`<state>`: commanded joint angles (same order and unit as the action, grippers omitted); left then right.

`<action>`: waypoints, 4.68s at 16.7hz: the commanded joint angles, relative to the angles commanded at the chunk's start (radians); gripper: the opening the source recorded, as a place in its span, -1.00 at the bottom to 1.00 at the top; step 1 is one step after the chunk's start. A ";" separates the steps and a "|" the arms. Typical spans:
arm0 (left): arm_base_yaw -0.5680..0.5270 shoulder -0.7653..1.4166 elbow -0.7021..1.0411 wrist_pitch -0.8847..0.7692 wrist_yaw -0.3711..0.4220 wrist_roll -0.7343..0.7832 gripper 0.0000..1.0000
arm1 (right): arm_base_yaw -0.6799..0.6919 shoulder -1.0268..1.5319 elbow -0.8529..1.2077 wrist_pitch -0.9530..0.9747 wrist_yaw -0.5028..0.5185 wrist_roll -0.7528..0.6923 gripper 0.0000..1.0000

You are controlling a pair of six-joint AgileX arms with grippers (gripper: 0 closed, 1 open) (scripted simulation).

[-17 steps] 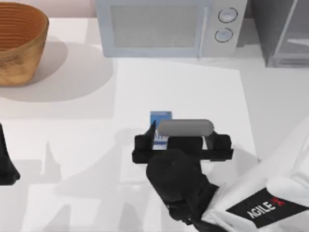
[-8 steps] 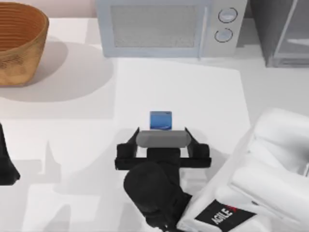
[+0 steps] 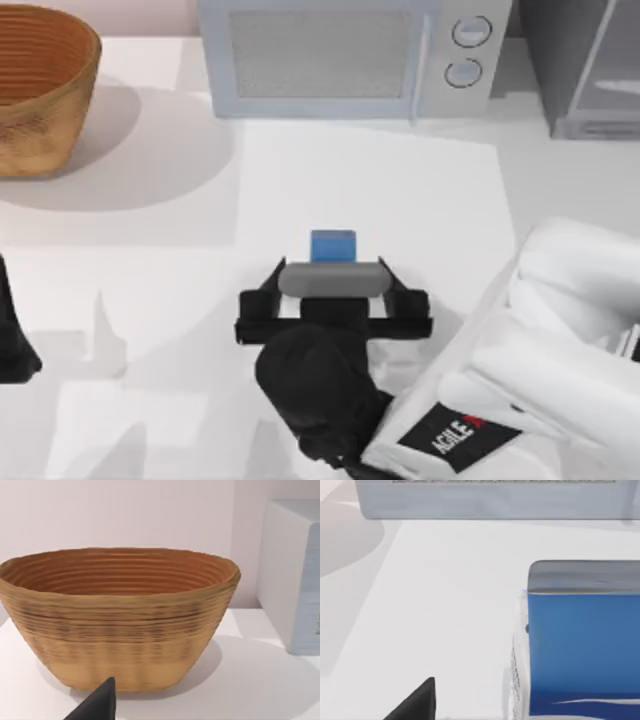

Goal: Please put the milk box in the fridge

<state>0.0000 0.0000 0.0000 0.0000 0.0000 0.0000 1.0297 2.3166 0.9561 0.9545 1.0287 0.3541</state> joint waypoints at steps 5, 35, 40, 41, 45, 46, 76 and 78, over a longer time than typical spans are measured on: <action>0.000 0.000 0.000 0.000 0.000 0.000 1.00 | -0.078 0.066 0.088 0.025 -0.071 -0.052 1.00; 0.000 0.000 0.000 0.000 0.000 0.000 1.00 | -0.079 0.000 0.102 -0.047 -0.085 -0.056 -1.00; 0.000 0.000 0.000 0.000 0.000 0.000 1.00 | -0.077 -0.240 0.133 -0.341 -0.087 -0.056 -1.00; 0.000 0.000 0.000 0.000 0.000 0.000 1.00 | -0.079 -0.282 0.137 -0.392 -0.086 -0.056 -1.00; 0.000 0.000 0.000 0.000 0.000 0.000 1.00 | -0.080 -0.372 0.163 -0.488 -0.082 -0.051 -1.00; 0.000 0.000 0.000 0.000 0.000 0.000 1.00 | -0.080 -0.372 0.163 -0.488 -0.082 -0.051 -1.00; 0.000 0.000 0.000 0.000 0.000 0.000 1.00 | -0.877 -2.138 -0.832 -0.894 -0.935 -0.302 -1.00; 0.000 0.000 0.000 0.000 0.000 0.000 1.00 | -0.962 -2.236 -0.908 -0.929 -0.995 -0.327 -1.00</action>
<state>0.0000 0.0000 0.0000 0.0000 0.0000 0.0000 0.0680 0.0803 0.0483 0.0256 0.0333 0.0273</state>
